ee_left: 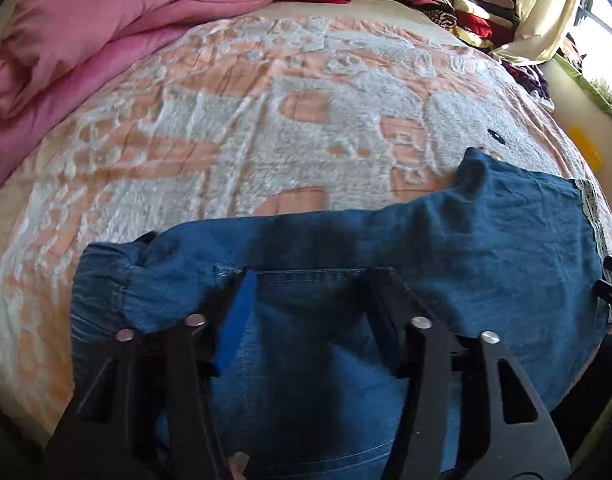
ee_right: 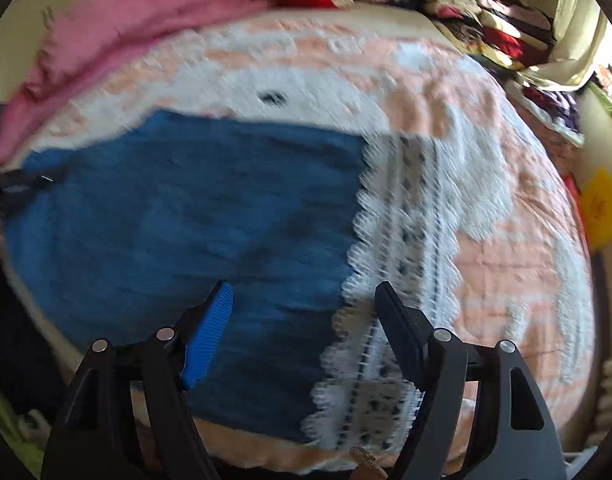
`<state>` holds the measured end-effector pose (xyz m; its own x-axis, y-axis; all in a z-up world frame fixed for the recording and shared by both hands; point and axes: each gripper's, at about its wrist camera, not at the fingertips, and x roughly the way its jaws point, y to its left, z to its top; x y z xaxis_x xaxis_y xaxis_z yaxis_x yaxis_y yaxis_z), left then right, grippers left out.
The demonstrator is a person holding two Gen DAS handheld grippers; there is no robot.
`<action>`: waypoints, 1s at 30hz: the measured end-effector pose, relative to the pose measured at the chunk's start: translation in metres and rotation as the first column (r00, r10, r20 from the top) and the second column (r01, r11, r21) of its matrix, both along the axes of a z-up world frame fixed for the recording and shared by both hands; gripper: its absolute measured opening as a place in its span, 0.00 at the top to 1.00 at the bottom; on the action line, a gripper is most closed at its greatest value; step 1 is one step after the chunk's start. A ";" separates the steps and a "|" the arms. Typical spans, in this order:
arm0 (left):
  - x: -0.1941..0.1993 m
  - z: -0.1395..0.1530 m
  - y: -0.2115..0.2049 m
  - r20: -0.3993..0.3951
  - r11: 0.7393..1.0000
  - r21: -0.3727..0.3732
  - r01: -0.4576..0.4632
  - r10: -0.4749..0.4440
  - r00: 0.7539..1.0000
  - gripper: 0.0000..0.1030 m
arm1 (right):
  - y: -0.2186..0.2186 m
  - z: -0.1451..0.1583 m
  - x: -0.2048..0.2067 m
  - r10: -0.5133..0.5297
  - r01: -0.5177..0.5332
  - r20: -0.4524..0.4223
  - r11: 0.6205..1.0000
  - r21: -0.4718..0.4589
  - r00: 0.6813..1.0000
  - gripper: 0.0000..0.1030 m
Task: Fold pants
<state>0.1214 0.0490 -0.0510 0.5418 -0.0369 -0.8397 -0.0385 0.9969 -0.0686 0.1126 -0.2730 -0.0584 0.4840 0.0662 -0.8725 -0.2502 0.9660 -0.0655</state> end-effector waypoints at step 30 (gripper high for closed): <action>-0.069 0.007 -0.082 0.009 0.962 0.033 0.273 -0.273 0.962 0.41 | -0.008 0.037 -0.080 -0.025 0.010 0.081 0.984 0.176 0.996 0.30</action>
